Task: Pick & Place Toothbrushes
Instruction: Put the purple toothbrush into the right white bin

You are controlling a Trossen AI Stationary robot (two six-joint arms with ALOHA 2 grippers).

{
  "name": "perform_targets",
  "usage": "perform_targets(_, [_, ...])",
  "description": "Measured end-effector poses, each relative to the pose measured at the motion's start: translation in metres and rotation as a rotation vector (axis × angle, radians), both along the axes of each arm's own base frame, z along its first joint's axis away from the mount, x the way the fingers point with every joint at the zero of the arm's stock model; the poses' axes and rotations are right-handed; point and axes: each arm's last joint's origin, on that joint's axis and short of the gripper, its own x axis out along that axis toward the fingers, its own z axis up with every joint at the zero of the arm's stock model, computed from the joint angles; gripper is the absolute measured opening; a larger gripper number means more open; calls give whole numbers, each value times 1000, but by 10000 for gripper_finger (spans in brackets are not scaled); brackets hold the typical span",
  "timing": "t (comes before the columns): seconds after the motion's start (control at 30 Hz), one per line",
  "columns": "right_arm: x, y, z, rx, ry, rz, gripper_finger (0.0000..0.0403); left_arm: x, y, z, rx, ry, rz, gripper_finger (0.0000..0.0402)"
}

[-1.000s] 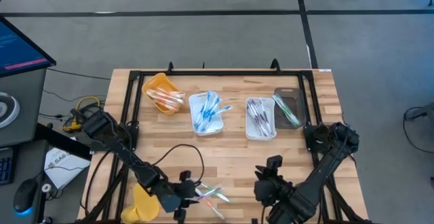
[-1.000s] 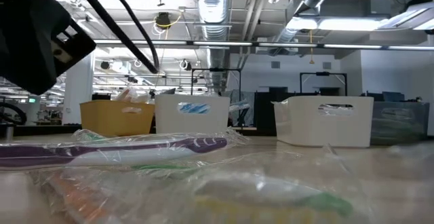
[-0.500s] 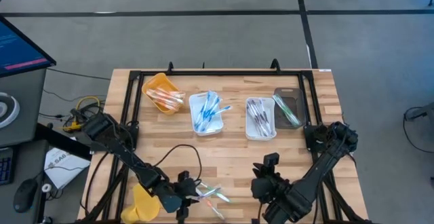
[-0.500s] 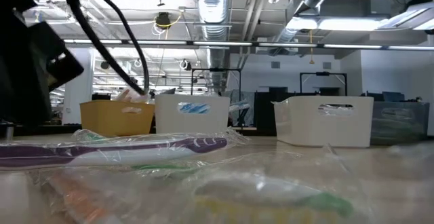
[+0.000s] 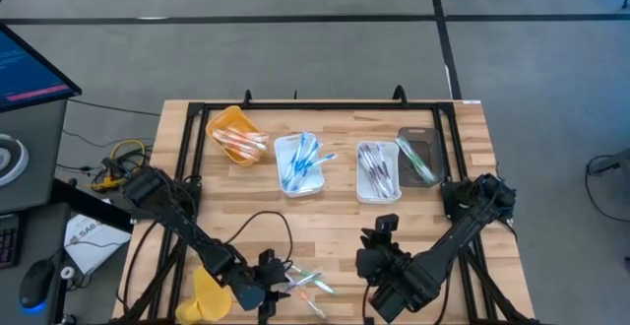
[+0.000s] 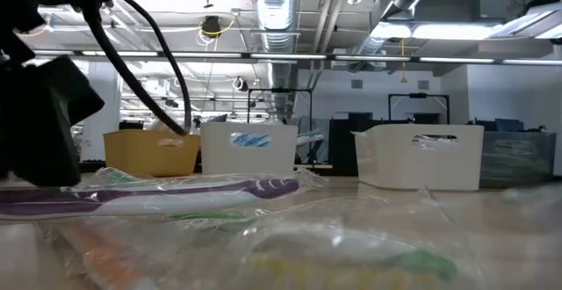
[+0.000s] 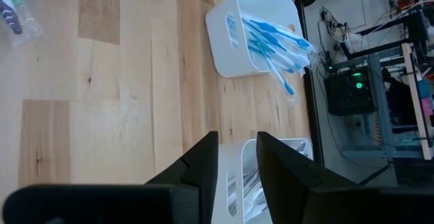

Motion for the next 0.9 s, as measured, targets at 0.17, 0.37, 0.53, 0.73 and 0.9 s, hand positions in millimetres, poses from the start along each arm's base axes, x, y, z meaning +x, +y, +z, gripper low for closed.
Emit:
perform_targets(0.17, [-1,1,0,2,0,5,95,0,0,-2,22,1,-17,181])
perform_targets(0.37, [-3,3,0,3,1,10,95,0,-1,-6,71,-2,-57,168])
perform_targets(0.53, [-2,3,0,6,-2,10,95,1,-2,-20,95,22,-65,159])
perform_targets(0.73, [-2,4,0,15,-11,10,95,2,-2,-31,124,34,-56,147])
perform_targets(0.9, [0,6,-2,37,-33,10,95,1,-2,-27,126,26,-48,126])
